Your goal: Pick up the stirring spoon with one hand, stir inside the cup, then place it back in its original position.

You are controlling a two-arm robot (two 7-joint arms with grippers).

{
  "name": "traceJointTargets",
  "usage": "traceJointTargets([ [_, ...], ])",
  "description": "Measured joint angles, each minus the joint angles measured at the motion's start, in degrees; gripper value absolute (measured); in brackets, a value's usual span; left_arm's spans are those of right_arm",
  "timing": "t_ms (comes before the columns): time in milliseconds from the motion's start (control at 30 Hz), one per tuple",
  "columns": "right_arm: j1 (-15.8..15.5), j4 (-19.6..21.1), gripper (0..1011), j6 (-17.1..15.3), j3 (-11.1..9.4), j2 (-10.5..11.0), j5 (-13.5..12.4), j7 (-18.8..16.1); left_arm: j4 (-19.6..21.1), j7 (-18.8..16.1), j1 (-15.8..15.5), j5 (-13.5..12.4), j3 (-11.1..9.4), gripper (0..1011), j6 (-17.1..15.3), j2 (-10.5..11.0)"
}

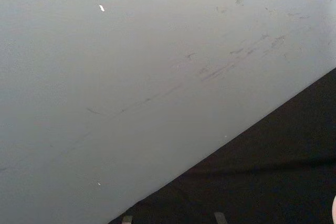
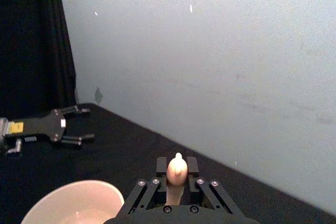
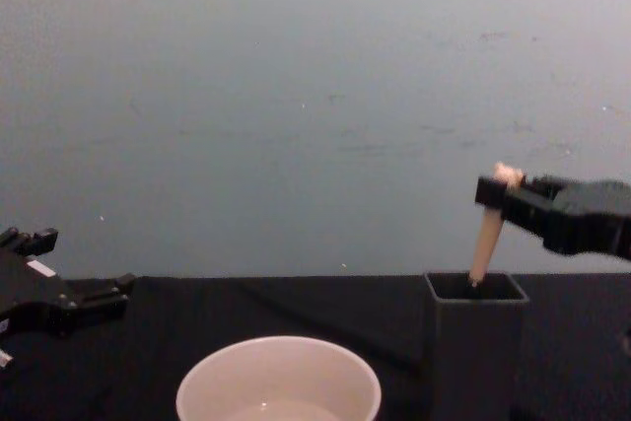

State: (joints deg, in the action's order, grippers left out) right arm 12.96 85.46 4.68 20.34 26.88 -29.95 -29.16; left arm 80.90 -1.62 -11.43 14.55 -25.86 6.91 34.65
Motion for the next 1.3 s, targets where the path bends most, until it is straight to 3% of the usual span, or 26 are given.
traceJointTargets([
  [433,-0.84,4.84,212,5.09,-3.51,0.78,-1.19,-1.69,0.00,0.00,0.00,0.00,0.00,1001,0.00,0.00],
  [700,0.50,4.82,212,7.82,-3.59,0.05,-1.79,-3.85,0.00,0.00,0.00,0.00,0.00,1002,0.00,0.00],
  [967,3.69,1.34,212,11.61,-0.17,-1.51,-1.42,-9.15,0.00,0.00,0.00,0.00,0.00,1001,0.00,0.00],
  [1167,6.64,-2.64,212,14.91,4.07,-3.15,-0.11,-13.84,0.00,0.00,0.00,0.00,0.00,1001,0.00,0.00],
  [1300,7.71,-4.48,213,15.66,5.98,-3.83,1.07,-14.81,0.00,0.00,-0.01,0.00,0.00,1001,0.00,0.00],
])
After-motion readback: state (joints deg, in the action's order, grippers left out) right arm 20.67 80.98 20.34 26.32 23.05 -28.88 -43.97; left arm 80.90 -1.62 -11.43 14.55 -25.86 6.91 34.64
